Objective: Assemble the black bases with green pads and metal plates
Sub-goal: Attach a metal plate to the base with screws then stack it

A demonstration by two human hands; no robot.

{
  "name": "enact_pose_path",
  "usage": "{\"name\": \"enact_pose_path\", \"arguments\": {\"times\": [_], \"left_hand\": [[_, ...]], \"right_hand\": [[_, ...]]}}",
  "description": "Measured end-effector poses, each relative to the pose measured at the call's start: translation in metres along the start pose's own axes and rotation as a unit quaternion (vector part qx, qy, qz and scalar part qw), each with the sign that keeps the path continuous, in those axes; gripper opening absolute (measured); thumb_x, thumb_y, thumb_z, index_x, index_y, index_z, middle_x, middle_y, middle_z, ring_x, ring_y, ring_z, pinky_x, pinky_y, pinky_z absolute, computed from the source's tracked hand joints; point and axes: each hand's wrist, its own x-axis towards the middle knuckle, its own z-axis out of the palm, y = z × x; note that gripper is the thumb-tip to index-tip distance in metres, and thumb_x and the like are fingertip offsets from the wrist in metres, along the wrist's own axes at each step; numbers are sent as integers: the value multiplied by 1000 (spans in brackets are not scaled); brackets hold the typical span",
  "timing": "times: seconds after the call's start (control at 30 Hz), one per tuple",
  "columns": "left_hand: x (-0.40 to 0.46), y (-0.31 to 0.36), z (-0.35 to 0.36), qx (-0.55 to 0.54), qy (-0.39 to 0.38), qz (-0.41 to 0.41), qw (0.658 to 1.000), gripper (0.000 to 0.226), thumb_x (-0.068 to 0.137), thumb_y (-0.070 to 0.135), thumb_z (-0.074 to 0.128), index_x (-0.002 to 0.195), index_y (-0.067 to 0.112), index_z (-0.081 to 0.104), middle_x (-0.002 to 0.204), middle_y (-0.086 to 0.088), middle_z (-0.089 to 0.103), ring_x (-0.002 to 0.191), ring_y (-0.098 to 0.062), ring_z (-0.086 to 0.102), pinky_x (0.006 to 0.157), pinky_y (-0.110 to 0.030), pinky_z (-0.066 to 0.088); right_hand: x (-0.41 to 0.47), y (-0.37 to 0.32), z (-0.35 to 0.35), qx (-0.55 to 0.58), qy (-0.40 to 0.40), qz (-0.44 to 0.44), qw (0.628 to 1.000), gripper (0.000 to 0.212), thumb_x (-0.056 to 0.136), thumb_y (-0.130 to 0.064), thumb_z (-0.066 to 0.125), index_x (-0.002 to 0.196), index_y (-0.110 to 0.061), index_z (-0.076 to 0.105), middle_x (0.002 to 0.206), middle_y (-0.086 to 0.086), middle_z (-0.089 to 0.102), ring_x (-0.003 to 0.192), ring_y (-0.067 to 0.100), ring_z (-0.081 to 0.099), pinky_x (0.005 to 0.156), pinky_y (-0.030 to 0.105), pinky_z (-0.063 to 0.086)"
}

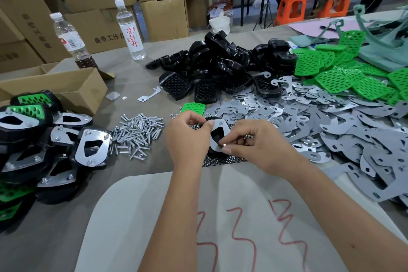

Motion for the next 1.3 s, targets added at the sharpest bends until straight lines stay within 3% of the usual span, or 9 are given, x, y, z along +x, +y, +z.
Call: {"name": "enact_pose_path", "arguments": {"times": [0.2,0.33,0.47,0.63,0.73,0.8,0.93,1.07,1.3], "left_hand": [[-1,2,-2,13,6,2,1000,15,80,28,86,74,23,72,72,12,65,72,-2,58,58,-10,35],[-2,4,-4,12,-4,3,1000,10,82,24,83,76,24,76,71,19,64,72,4,58,65,-24,41],[-3,6,-6,20,-24,9,999,10,87,18,77,82,26,80,79,18,71,78,-4,64,77,-28,48],[-4,6,-7,27,-45,13,999,16,92,15,71,95,27,81,90,19,72,84,-2,63,78,-22,42],[-5,5,-5,23,-32,14,999,14,90,20,74,102,27,73,95,17,70,88,-4,62,71,-18,40],[-5,6,-4,16,-13,11,1000,15,86,31,81,91,24,69,86,15,68,82,-2,61,64,-10,37],[-4,5,-2,45,9,17,999,17,83,33,83,77,23,71,73,13,66,71,5,55,60,-11,35],[-4,7,-4,48,8,19,999,10,85,28,81,77,24,75,70,15,65,69,3,56,66,-26,36],[-7,11,-5,82,-6,29,996,11,89,23,75,80,29,74,69,18,59,71,-9,56,72,-27,39]], "right_hand": [[-2,-1,-1,-5,-12,-33,999,20,83,-2,84,85,-22,83,82,5,67,74,23,59,72,53,54],[-1,0,-2,8,-15,-24,1000,25,82,1,84,84,-24,84,84,4,68,72,16,58,72,49,53],[-1,0,-4,17,-30,-18,999,30,83,3,81,85,-26,84,87,1,69,75,16,59,72,38,51],[0,-1,-6,18,-47,-16,999,27,87,-2,80,87,-28,84,90,1,68,74,10,59,68,21,47],[0,-1,-4,11,-34,-18,999,27,86,-3,81,85,-30,84,90,4,67,77,25,59,72,37,52],[0,-1,-3,4,-27,-20,999,23,84,-4,83,85,-28,84,88,4,67,80,31,59,74,45,53],[-1,0,-2,-20,-7,-32,999,14,77,-12,91,76,-20,79,78,-4,66,66,19,53,64,38,48],[-1,-1,5,-89,29,-61,994,27,69,-21,96,66,-19,69,66,-12,62,55,7,47,55,22,40],[-3,-1,-10,-17,-58,-33,998,29,76,-4,90,95,-25,82,87,9,67,76,29,55,71,47,51]]}}
